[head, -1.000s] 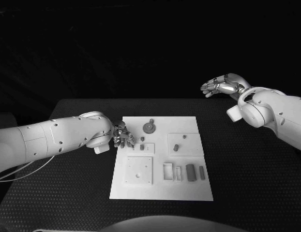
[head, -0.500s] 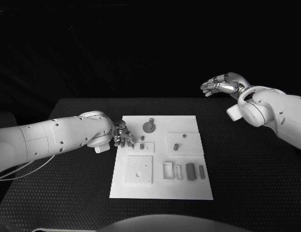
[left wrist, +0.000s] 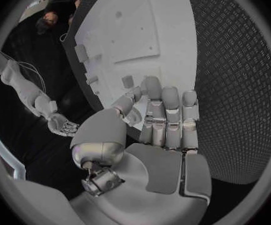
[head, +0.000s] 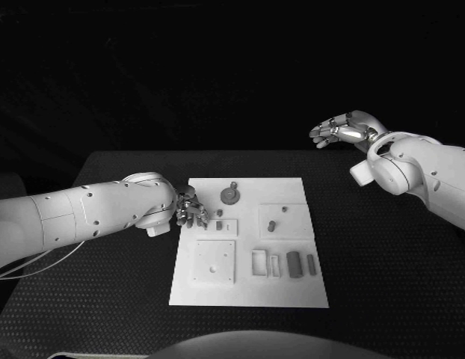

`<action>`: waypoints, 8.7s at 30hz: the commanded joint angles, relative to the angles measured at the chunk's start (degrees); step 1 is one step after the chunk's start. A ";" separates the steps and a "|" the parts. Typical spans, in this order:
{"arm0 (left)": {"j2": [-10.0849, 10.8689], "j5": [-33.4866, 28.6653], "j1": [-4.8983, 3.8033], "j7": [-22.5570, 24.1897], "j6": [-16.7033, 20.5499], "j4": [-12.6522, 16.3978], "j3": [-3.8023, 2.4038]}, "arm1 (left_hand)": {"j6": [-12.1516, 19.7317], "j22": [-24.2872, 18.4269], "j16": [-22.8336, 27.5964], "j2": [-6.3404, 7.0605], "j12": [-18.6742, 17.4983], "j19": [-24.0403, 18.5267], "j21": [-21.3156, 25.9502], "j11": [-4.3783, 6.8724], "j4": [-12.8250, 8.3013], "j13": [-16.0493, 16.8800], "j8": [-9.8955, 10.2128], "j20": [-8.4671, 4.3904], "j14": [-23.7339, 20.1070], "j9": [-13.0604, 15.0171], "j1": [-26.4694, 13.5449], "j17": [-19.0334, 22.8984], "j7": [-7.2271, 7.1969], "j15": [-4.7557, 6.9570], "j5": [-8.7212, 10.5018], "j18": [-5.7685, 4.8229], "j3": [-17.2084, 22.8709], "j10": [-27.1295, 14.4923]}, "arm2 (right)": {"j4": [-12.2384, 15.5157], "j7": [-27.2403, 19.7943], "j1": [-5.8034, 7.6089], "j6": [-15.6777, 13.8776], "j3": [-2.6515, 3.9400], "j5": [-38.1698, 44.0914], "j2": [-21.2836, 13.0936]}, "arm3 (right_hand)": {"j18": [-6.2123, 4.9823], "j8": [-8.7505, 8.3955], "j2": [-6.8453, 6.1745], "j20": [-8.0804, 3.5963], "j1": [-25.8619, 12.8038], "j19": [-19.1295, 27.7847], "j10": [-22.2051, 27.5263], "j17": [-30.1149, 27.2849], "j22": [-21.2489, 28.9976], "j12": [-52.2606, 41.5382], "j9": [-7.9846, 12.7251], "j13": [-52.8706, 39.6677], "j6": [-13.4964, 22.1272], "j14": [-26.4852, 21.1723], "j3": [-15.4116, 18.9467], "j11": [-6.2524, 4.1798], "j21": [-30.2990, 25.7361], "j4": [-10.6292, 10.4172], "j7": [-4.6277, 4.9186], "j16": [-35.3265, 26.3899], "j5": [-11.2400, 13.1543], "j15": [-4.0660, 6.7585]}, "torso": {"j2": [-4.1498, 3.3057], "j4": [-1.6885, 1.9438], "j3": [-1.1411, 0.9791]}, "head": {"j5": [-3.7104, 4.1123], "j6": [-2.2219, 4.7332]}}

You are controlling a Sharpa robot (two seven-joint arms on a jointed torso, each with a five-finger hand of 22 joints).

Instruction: Assemble the parts on the task board

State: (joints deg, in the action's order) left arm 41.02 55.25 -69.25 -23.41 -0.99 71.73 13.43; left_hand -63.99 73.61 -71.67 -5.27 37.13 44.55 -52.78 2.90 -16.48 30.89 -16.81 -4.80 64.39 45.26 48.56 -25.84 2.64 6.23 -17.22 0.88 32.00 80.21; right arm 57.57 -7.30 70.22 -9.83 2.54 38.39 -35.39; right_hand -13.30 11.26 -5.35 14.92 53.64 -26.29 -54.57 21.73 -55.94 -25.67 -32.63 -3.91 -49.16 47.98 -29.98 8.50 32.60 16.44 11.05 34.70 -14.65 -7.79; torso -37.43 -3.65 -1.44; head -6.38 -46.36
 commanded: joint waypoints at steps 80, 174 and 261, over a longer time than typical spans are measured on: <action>0.87 3.75 1.67 -1.09 -2.76 0.71 0.09 | -1.82 0.52 -0.50 0.59 0.45 0.65 -0.59 1.26 -0.28 1.16 -0.40 -7.44 0.89 1.99 2.59 -0.76 -0.74 0.76 -1.31 -0.53 0.51 1.77 | -0.01 -0.78 -0.31 0.81 0.01 0.47 0.23 | 0.05 0.40 0.32 -0.07 -0.54 0.46 0.01 -0.17 -0.19 0.42 0.19 -0.01 0.25 0.06 0.14 0.00 -0.46 0.03 -0.23 -0.58 0.17 -0.50 | 0.01 -0.10 -0.05 | -0.24 -0.69; 0.16 -6.47 1.68 21.95 21.53 -1.76 -0.97 | 7.44 -0.51 6.76 14.66 -8.43 -7.06 4.80 -3.83 0.60 -1.53 4.59 -2.39 -8.50 -0.17 12.96 2.50 3.84 -4.06 12.07 -0.88 2.34 -12.10 | 0.00 -0.75 -0.51 0.43 0.01 0.49 0.08 | 0.07 0.48 0.22 -0.10 -0.11 0.58 0.04 -0.27 -0.43 0.56 0.40 -0.01 0.42 0.08 0.06 0.05 -0.61 0.12 -0.18 -0.85 0.23 -0.56 | 0.00 -0.06 -0.06 | 0.79 -0.01; 2.79 -39.47 -0.21 40.09 34.09 2.93 -4.12 | 5.34 -0.69 8.54 13.39 -19.75 -5.99 6.92 -6.02 1.05 -6.28 3.64 -1.62 -8.72 -2.93 16.39 4.12 3.63 -4.93 10.11 -0.88 2.13 -11.18 | -8.33 -4.68 -5.53 -4.41 -10.53 54.82 23.11 | -1.70 2.63 -0.61 -11.02 10.43 -25.65 -3.55 35.17 -11.79 -48.31 4.48 -42.32 -1.83 10.10 -13.93 -10.17 24.82 0.20 -6.66 42.79 9.64 13.51 | -3.62 4.90 2.09 | 2.58 3.35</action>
State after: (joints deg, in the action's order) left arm 43.76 17.09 -69.29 14.89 32.59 74.26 9.39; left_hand -58.34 73.01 -63.45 8.38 17.69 38.20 -46.13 -2.98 -15.50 24.51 -12.98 -3.57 55.58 42.37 64.90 -21.79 6.03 1.73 -6.83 0.88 33.85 68.59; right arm 49.40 -11.26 64.73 -14.28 -7.96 91.64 -12.42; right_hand -14.66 13.92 -6.32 4.06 64.41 -51.88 -58.33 56.85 -67.70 -73.60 -28.22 -46.21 -51.22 58.32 -43.67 -1.69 57.23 16.67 4.49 77.21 -5.32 5.65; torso -40.81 0.97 0.48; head -3.89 -42.94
